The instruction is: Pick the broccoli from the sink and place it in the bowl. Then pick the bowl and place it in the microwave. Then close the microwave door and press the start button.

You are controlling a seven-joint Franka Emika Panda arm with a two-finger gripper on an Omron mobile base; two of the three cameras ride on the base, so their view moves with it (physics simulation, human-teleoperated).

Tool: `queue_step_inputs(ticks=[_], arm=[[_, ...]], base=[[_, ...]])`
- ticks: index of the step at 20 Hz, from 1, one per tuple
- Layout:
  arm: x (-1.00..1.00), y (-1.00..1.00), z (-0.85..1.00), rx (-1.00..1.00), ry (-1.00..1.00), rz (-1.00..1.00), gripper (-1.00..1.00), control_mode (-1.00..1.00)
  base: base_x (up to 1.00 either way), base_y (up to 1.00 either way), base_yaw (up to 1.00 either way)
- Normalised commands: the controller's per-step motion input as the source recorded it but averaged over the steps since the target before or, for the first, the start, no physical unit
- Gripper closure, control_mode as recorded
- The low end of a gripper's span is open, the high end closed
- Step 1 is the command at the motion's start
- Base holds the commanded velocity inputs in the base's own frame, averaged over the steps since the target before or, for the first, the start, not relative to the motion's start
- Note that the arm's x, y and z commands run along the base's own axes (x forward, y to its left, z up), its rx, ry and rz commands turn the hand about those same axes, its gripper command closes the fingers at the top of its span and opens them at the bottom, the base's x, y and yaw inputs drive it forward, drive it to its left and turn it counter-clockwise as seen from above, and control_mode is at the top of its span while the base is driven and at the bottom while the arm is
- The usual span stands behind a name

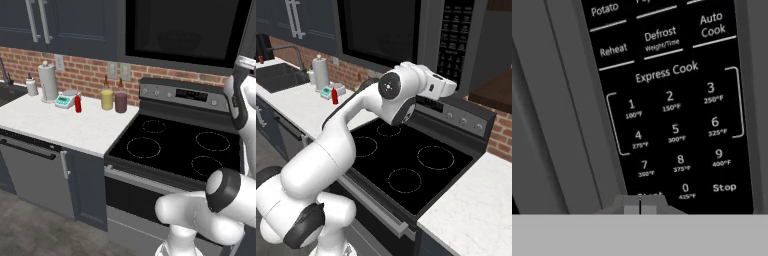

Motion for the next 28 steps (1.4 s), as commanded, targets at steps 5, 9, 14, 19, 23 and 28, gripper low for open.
queue_step_inputs(ticks=[5,9,14,19,23,28], arm=[[0.18,-0.04,-0.14,0.00,0.00,0.01,1.00,-1.00],[0.09,-0.11,-0.10,0.01,0.00,0.01,1.00,-1.00],[0.14,-0.22,-0.02,0.02,0.00,0.03,1.00,-1.00],[0.39,-0.11,-0.01,0.01,0.00,0.04,1.00,-1.00],[0.61,-0.13,-0.13,0.04,0.00,0.09,1.00,-1.00],[0.02,0.01,-0.06,0.02,-0.02,0.08,1.00,-1.00]], base=[[0.00,0.00,0.00],[0.00,0.00,0.00],[0.00,0.00,0.00],[0.00,0.00,0.00],[0.00,0.00,0.00],[0.00,0.00,0.00]])
